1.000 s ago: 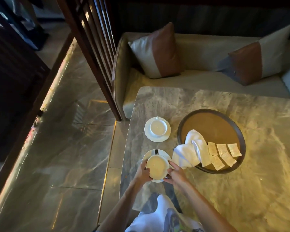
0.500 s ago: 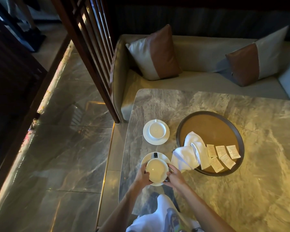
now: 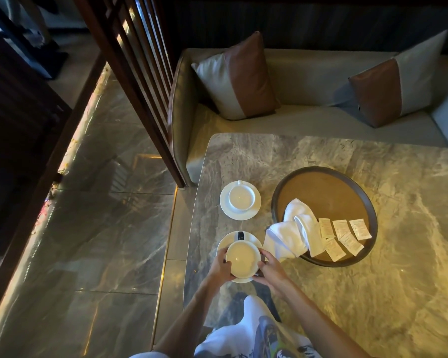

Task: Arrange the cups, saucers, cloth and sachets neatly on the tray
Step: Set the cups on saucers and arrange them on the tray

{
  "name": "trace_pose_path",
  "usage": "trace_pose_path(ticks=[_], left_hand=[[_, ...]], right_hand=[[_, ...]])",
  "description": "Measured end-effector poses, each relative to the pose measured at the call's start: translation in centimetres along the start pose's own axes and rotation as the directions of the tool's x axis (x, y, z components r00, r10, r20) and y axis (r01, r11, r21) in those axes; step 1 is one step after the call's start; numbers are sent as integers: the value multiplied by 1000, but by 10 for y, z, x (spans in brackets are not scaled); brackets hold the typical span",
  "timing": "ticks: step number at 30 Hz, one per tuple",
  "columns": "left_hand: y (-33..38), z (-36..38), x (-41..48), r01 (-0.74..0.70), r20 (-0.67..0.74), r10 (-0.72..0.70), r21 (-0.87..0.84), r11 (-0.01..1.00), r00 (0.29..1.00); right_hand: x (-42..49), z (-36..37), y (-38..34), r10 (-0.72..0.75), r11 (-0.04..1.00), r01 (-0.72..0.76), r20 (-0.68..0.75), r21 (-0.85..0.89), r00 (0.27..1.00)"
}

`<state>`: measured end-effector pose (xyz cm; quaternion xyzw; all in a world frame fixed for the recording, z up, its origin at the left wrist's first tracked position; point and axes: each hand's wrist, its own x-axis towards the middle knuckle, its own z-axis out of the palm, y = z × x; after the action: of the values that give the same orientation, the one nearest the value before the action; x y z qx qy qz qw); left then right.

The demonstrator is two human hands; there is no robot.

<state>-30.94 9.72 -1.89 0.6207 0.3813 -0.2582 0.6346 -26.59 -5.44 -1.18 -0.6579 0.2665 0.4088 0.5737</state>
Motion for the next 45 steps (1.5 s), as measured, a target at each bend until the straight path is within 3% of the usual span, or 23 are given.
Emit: trace_pose_path(ticks=[9,13,17,22,26,36,41,45], left_hand=[[-3,-6,-8,-81,-31,84,97,992,996],[-7,-14,-4,-83,-234,149,270,959,961],[-8,-18,4,-42,-377,193,373,927,906],[-4,-13,4,-107,-300,207,319,942,931],[-4,-7,3,-145,-142,184,247,958,973],[-6,-8,7,-111,-170,141,174,978,975],[-2,-14,5,-119,-165,159,225,967,973],[-7,-24,8,-32,-318,126,285,958,940]], right_hand=[[1,-11,4,23,1000,-24,-53,-15,998],[9,-28,8,-162,961,103,-221,-256,962],[15,-32,-1,-229,903,137,-185,-408,956],[20,-21,-15,-234,878,196,-36,-436,971],[24,-14,-13,-101,908,108,40,-404,994],[30,-13,-7,-159,920,157,24,-360,987],[29,-14,-8,-182,901,176,21,-396,983],[29,-24,-8,-292,838,202,-104,-507,951]])
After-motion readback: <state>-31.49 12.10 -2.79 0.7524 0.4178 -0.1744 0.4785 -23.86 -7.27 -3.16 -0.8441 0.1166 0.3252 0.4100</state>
